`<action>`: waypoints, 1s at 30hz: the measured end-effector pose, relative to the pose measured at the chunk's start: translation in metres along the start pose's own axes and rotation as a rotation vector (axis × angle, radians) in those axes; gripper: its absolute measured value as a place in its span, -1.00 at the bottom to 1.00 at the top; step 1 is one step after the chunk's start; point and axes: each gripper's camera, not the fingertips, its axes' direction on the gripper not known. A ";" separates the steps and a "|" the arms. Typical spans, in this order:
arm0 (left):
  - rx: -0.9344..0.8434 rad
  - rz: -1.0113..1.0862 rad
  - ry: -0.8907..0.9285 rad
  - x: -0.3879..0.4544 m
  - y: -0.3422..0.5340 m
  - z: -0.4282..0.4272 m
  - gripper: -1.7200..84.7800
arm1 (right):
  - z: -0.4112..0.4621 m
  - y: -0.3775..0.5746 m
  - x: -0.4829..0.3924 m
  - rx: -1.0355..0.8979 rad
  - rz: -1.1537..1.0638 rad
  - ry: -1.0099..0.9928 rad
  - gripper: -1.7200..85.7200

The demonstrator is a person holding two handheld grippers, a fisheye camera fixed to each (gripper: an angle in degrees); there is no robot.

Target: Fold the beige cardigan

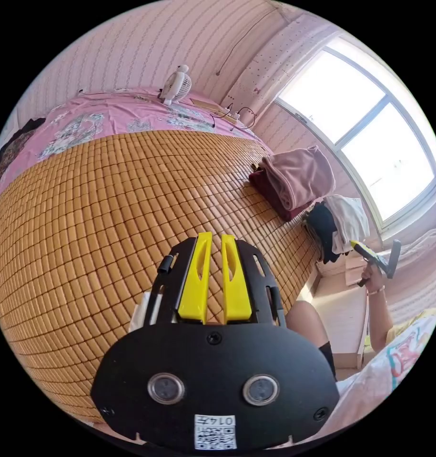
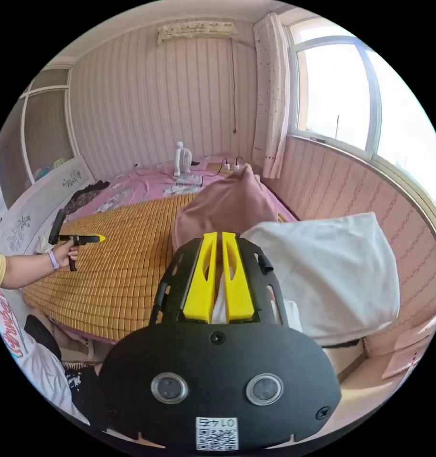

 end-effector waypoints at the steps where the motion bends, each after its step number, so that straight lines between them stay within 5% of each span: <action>1: 0.015 -0.020 -0.031 -0.016 0.042 -0.038 -0.92 | 0.005 0.041 -0.025 -0.146 0.007 -0.024 -0.95; 8: 0.340 -0.113 -0.308 -0.078 0.235 -0.242 -0.90 | -0.011 0.187 -0.176 -0.380 0.178 -0.113 -0.98; 13: 0.510 -0.300 -0.300 -0.122 0.326 -0.322 -0.87 | -0.022 0.101 -0.292 -0.324 -0.353 -0.252 -0.98; 20: 0.563 -0.496 -0.419 -0.179 0.439 -0.368 -0.86 | -0.047 -0.017 -0.422 -0.147 -0.631 -0.475 -0.92; 30: 0.498 -0.433 -0.518 -0.288 0.410 -0.375 -0.82 | 0.019 -0.136 -0.695 -0.219 -1.034 -0.635 -0.79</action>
